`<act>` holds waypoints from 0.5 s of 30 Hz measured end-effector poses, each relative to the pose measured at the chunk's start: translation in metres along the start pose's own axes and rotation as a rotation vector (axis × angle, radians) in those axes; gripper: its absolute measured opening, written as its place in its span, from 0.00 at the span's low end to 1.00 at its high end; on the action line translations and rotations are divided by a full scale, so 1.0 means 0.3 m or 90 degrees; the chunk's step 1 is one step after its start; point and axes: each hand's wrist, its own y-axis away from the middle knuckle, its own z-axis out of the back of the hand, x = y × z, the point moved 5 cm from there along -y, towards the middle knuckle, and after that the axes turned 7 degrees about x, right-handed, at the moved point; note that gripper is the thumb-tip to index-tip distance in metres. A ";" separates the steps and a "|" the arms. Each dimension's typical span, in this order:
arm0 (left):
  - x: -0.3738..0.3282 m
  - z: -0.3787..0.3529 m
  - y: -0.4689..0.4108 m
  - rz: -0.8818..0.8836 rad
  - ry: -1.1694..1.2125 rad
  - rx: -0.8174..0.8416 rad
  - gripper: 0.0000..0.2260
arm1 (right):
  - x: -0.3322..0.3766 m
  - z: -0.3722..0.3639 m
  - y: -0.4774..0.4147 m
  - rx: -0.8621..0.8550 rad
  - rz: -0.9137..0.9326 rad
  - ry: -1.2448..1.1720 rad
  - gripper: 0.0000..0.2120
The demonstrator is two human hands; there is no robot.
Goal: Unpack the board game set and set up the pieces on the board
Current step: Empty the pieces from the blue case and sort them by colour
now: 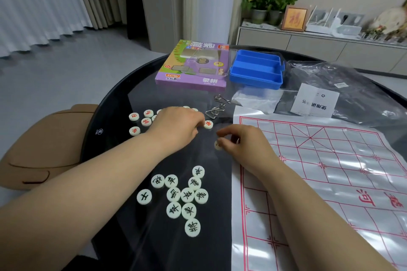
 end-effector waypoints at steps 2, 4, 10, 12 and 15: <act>0.001 -0.002 -0.001 0.011 0.003 -0.002 0.10 | 0.012 -0.005 0.003 0.029 0.033 0.033 0.14; 0.006 -0.007 -0.001 0.019 0.017 -0.004 0.11 | 0.019 -0.012 0.003 0.040 0.052 0.057 0.14; 0.012 0.001 0.023 0.022 0.151 -0.001 0.12 | 0.013 -0.013 -0.003 0.019 0.036 0.089 0.13; 0.034 0.026 0.054 0.076 0.380 -0.052 0.11 | 0.011 -0.014 -0.005 0.011 0.031 0.085 0.13; 0.064 0.055 0.127 0.118 0.665 -0.098 0.14 | 0.009 -0.016 -0.007 -0.001 0.028 0.071 0.14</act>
